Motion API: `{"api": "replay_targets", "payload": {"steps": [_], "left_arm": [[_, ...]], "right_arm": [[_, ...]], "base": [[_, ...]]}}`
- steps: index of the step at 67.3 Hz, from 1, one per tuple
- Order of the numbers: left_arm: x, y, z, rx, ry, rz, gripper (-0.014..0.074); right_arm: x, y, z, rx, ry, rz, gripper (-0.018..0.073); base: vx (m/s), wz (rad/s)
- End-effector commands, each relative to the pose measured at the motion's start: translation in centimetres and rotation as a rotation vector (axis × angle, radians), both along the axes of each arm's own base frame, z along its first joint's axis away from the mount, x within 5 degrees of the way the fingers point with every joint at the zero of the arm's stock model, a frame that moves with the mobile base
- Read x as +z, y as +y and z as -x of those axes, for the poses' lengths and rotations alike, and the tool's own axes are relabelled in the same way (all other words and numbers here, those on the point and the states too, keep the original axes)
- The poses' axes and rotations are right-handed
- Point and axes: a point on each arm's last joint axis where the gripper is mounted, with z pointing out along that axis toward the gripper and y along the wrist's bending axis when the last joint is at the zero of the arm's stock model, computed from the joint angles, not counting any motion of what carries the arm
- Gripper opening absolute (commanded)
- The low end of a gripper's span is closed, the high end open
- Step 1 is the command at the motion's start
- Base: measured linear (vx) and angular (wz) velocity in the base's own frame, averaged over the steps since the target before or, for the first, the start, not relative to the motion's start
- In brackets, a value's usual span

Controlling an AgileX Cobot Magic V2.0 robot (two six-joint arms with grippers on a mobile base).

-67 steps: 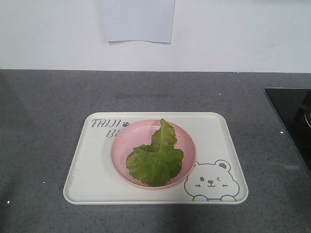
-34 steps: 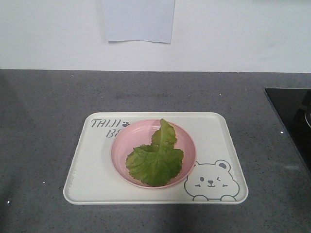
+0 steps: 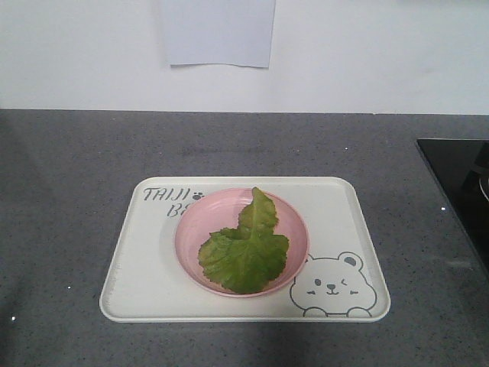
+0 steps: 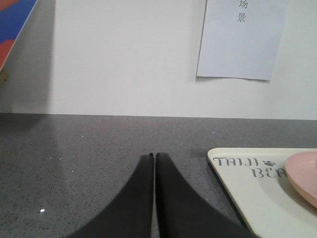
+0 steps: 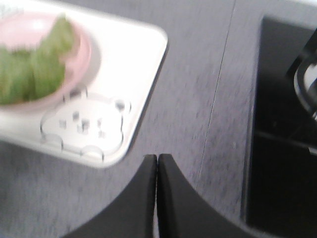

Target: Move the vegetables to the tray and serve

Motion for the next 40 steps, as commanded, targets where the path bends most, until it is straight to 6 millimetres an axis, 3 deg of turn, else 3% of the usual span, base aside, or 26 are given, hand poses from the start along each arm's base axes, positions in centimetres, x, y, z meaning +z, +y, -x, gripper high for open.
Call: {"api": "replay_targets", "payload": {"steps": [1, 21, 40], "left_arm": [[0.0, 0.0, 0.1, -0.005, -0.069, 0.011, -0.0006], [0.0, 0.0, 0.1, -0.005, -0.069, 0.011, -0.0006], [0.0, 0.0, 0.1, -0.005, -0.069, 0.011, -0.0006]], "right_arm": [[2.1, -0.5, 0.3, -0.083, -0.19, -0.057, -0.0008], [2.3, -1.3, 2.8, -0.194, -0.329, -0.066, -0.0008], [-4.1, -1.3, 1.6, -0.197, -0.49, -0.121, -0.0008]], "base": [[0.0, 0.0], [0.0, 0.0], [0.0, 0.0]]}}
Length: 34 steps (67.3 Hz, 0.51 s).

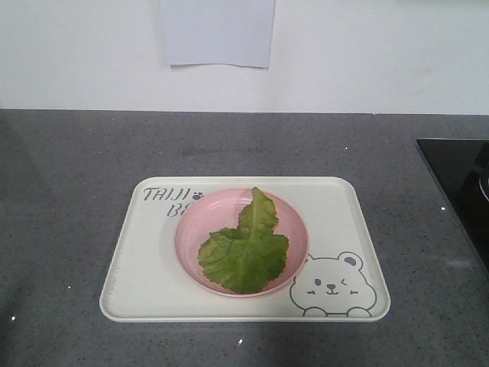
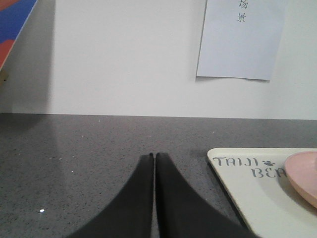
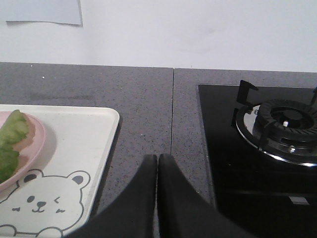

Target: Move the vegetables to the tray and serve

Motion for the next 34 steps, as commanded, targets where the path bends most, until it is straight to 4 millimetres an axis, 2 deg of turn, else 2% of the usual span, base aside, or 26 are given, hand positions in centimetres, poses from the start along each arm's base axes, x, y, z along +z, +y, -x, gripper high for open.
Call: {"api": "replay_targets", "payload": {"steps": [1, 27, 34], "left_arm": [[0.0, 0.0, 0.1, -0.005, -0.069, 0.01, -0.0006], [0.0, 0.0, 0.1, -0.005, -0.069, 0.01, -0.0006], [0.0, 0.0, 0.1, -0.005, -0.069, 0.01, -0.0006]], "right_arm": [[-0.5, 0.0, -0.4, -0.011, -0.175, -0.022, -0.0008], [-9.1, -0.1, -0.5, -0.012, -0.289, -0.019, -0.0008], [-9.4, -0.1, -0.5, -0.012, -0.265, -0.018, -0.0008]], "base": [[0.0, 0.0], [0.0, 0.0], [0.0, 0.0]]}}
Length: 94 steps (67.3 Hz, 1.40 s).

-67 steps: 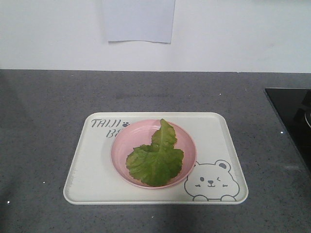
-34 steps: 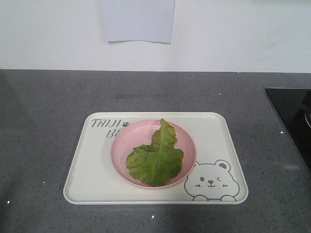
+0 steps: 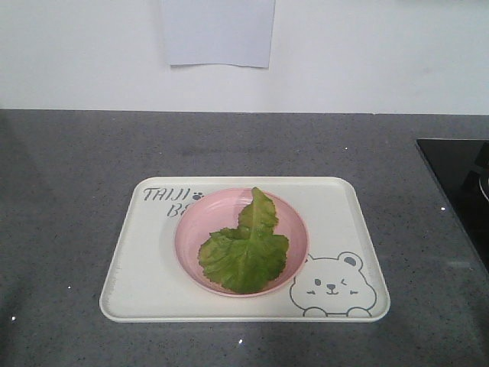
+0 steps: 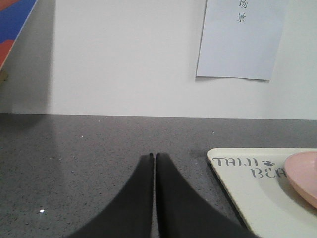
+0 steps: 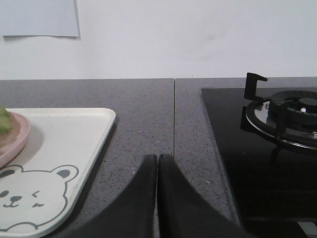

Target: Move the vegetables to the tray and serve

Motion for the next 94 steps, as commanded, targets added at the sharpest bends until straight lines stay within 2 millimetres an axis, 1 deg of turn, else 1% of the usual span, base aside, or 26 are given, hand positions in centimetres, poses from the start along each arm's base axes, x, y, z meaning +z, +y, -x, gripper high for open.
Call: {"api": "replay_targets", "payload": {"steps": [1, 9, 21, 39, 51, 94], "left_arm": [[-0.02, -0.02, 0.07, -0.005, -0.069, 0.01, -0.0006], [-0.02, -0.02, 0.07, -0.005, -0.069, 0.01, -0.0006], [-0.02, -0.02, 0.07, -0.005, -0.069, 0.01, -0.0006], [-0.02, -0.02, 0.07, -0.005, -0.069, 0.01, -0.0006], [-0.02, -0.02, 0.07, -0.005, -0.069, 0.01, -0.0006], [-0.02, -0.02, 0.07, -0.005, -0.069, 0.01, -0.0006]], "right_arm": [[0.53, -0.04, 0.0, -0.006, -0.093, 0.012, -0.0008], [0.63, -0.05, 0.0, -0.007, -0.106, 0.039, -0.0008], [0.83, -0.05, 0.01, -0.007, -0.129, 0.006, -0.0008], [0.9, -0.04, 0.01, -0.007, -0.136, 0.002, -0.0008], [1.28, -0.03, 0.04, -0.005, -0.178, 0.003, -0.0008], [1.24, -0.03, 0.04, -0.005, -0.171, 0.007, -0.0008]], "base": [[0.0, 0.0], [0.0, 0.0], [0.0, 0.0], [0.0, 0.0], [0.0, 0.0], [0.0, 0.0]]}}
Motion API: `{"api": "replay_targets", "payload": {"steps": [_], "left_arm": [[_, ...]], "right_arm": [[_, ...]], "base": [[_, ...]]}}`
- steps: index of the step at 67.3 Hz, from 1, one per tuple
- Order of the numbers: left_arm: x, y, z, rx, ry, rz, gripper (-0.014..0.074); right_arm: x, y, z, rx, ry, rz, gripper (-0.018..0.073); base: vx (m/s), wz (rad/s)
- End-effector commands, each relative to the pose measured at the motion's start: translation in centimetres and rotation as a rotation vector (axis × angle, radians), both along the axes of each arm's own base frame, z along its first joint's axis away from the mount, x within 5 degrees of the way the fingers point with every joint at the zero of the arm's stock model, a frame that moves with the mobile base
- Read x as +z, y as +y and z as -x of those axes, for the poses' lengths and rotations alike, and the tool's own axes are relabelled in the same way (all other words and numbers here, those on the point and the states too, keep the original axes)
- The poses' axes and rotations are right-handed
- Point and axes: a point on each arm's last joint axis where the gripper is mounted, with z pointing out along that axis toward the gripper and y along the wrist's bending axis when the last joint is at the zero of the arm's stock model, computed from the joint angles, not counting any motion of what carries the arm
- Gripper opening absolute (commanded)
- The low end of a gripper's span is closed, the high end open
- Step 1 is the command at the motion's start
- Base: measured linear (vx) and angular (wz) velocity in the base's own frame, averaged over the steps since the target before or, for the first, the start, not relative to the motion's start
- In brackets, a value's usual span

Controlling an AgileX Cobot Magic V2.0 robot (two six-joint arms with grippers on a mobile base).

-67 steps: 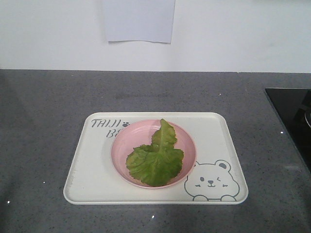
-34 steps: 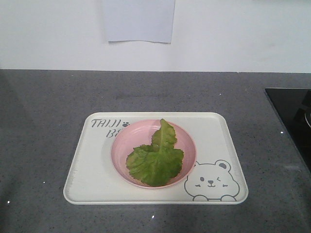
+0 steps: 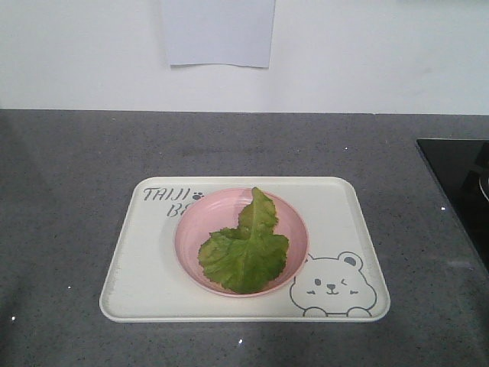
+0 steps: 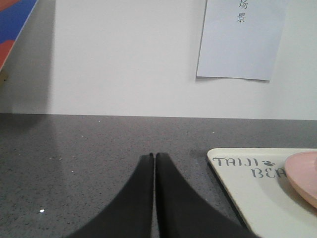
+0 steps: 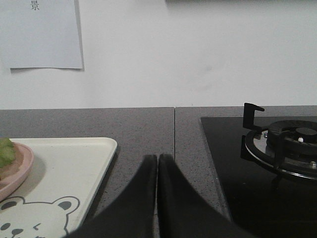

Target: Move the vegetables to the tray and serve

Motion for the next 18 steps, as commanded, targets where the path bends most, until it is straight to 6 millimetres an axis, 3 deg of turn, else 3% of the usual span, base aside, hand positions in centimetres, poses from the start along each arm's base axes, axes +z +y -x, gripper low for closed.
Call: {"api": "replay_targets", "payload": {"steps": [1, 18], "left_arm": [[-0.03, -0.02, 0.06, -0.005, -0.068, 0.01, -0.0006], [-0.03, -0.02, 0.06, -0.005, -0.068, 0.01, -0.0006]], "right_arm": [[0.49, 0.0, 0.05, -0.003, -0.075, 0.013, -0.0008], [0.49, 0.0, 0.05, -0.003, -0.075, 0.013, -0.0008]], "base": [[0.0, 0.0], [0.0, 0.0]]}}
